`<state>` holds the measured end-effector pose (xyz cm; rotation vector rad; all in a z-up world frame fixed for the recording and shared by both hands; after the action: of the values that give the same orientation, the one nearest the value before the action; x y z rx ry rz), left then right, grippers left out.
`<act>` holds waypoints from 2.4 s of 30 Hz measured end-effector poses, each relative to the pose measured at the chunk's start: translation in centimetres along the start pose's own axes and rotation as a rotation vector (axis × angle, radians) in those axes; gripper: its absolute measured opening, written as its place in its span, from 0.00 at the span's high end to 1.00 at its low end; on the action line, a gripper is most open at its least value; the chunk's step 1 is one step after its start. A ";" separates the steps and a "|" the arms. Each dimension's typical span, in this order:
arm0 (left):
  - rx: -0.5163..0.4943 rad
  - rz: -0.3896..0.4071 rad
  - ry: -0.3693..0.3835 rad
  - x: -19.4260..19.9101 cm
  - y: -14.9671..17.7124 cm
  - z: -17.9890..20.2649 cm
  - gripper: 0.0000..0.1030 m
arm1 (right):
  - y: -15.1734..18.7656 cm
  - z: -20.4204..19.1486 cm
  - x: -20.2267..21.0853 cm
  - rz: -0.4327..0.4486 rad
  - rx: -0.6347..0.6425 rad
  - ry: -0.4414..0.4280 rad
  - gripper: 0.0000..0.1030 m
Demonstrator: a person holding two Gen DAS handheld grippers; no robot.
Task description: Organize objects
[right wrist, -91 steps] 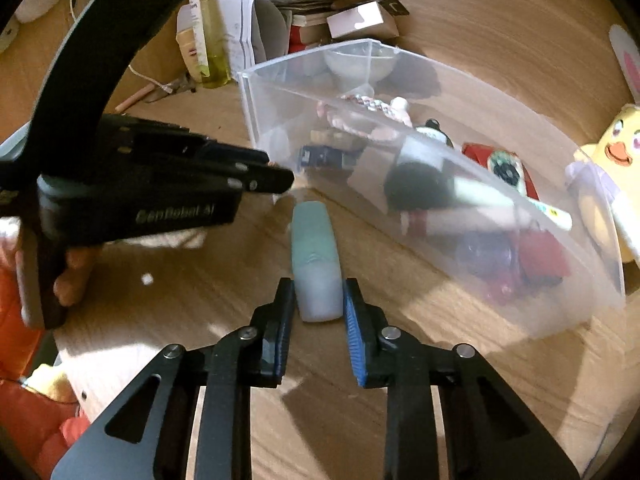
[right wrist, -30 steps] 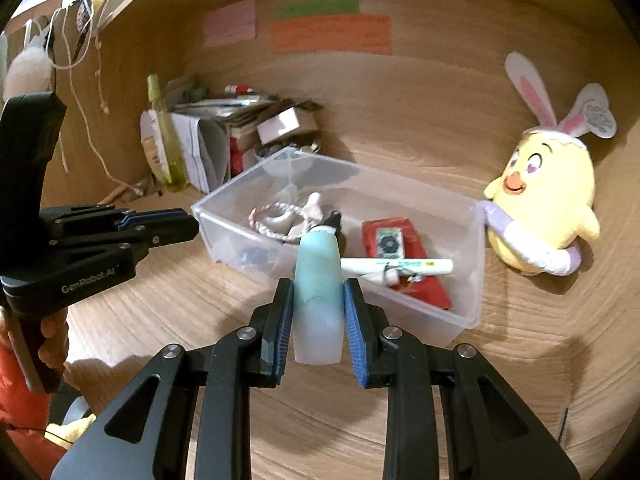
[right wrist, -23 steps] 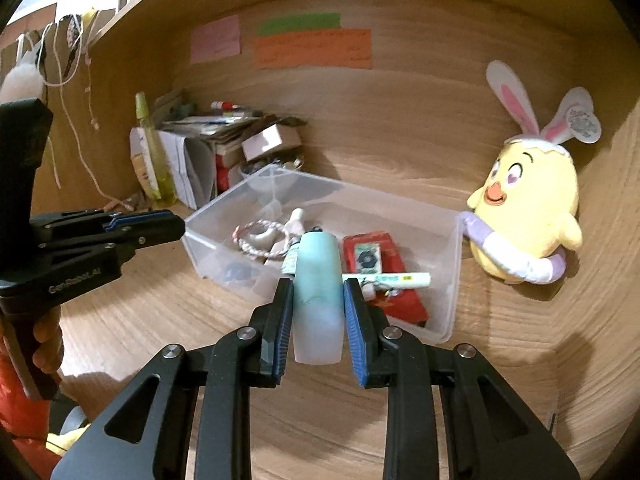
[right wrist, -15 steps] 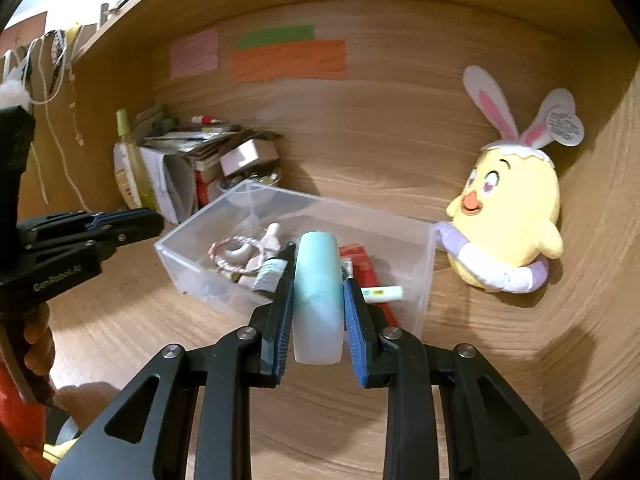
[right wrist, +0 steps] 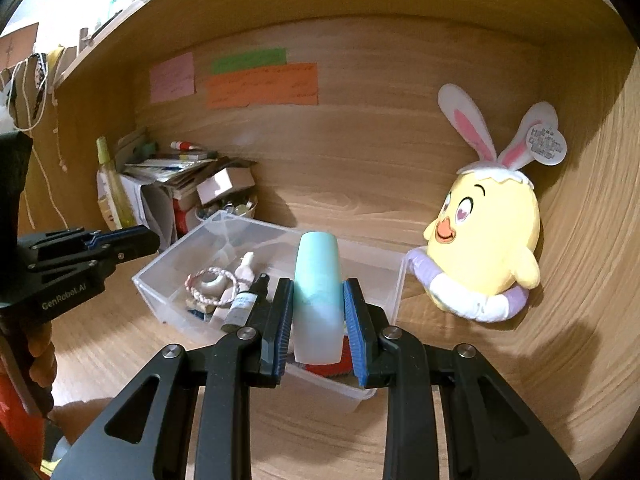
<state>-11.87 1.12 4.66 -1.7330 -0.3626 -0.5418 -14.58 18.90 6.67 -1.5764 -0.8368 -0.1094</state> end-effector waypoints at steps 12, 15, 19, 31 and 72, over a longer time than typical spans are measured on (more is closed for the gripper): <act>0.036 -0.074 0.044 -3.4 0.8 -0.9 0.88 | -1.8 -0.1 -2.4 -0.002 0.027 0.015 0.78; 0.029 -0.107 0.048 -4.5 1.5 -0.8 0.88 | -1.1 -0.3 -3.8 -0.037 0.031 0.016 0.78; 0.027 -0.134 0.063 -5.5 2.4 -0.7 0.88 | 0.0 -0.3 -5.4 -0.081 0.039 0.021 0.78; 0.057 -0.146 0.110 -6.7 3.3 -1.1 0.88 | 1.8 -0.1 -8.9 -0.186 0.032 0.019 0.78; 0.070 -0.075 -0.018 -1.0 3.5 -1.5 0.09 | 1.9 -0.2 -1.7 -0.036 0.015 0.067 0.20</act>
<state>-11.16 -1.14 1.45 -1.6626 -0.4556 -0.5620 -14.68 18.05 4.28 -1.5360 -0.8124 -0.1804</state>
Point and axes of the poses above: each gripper's, at about its wrist camera, not at the fingertips, and x roughly against the way its jaws point, z to its right, y to its underside, the point moved 2 cm from there along -x, roughly the way its jaws point, and after that the axes turned 15 degrees about -x, right-handed, at the moved point
